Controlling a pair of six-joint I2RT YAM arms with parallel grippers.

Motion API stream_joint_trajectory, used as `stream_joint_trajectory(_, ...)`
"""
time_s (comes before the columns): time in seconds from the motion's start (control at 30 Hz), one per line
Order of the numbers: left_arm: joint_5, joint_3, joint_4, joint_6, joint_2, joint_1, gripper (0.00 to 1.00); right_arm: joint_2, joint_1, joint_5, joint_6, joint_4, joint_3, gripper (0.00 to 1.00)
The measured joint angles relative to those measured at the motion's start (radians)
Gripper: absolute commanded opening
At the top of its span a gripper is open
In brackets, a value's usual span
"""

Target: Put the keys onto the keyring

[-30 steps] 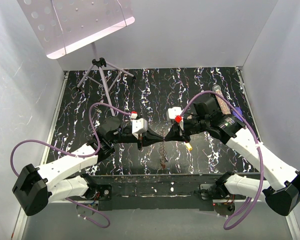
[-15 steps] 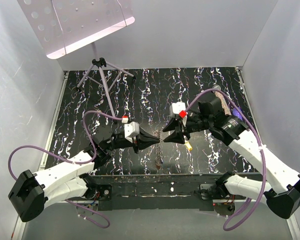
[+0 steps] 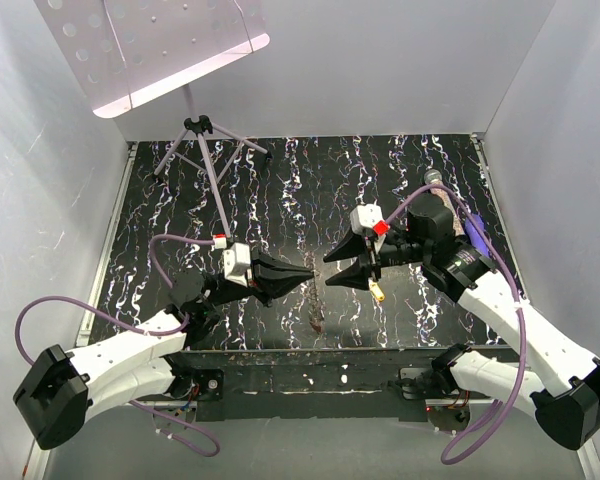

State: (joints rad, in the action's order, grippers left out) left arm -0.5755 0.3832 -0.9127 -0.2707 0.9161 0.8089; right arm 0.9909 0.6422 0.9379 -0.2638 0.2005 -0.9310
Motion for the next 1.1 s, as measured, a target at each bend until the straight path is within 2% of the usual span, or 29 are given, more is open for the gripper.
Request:
stream_joint_trajectory(0.1, 0.012, -0.005, -0.056, -0.027, 0.01, 0.0, 0.0, -0.002, -0.001, 0.016, 0.022, -0.055, 0.0, 0.52)
stream_joint_trajectory(0.3, 0.019, -0.009, -0.101, -0.048, 0.013, 0.0, 0.0, -0.004, -0.001, 0.066, 0.051, -0.116, 0.0, 0.31)
stream_joint_trajectory(0.4, 0.019, -0.009, -0.112, -0.052, 0.013, 0.0, 0.0, -0.004, -0.001, 0.095, 0.06, -0.134, 0.0, 0.26)
stream_joint_trajectory(0.9, 0.019, -0.009, -0.158, -0.079, 0.045, 0.0, 0.0, 0.018, -0.001, 0.128, 0.125, -0.235, 0.012, 0.25)
stream_joint_trajectory(1.1, 0.019, -0.009, -0.166, -0.082, 0.045, 0.0, 0.0, 0.027, 0.0, 0.128, 0.134, -0.249, 0.013, 0.21)
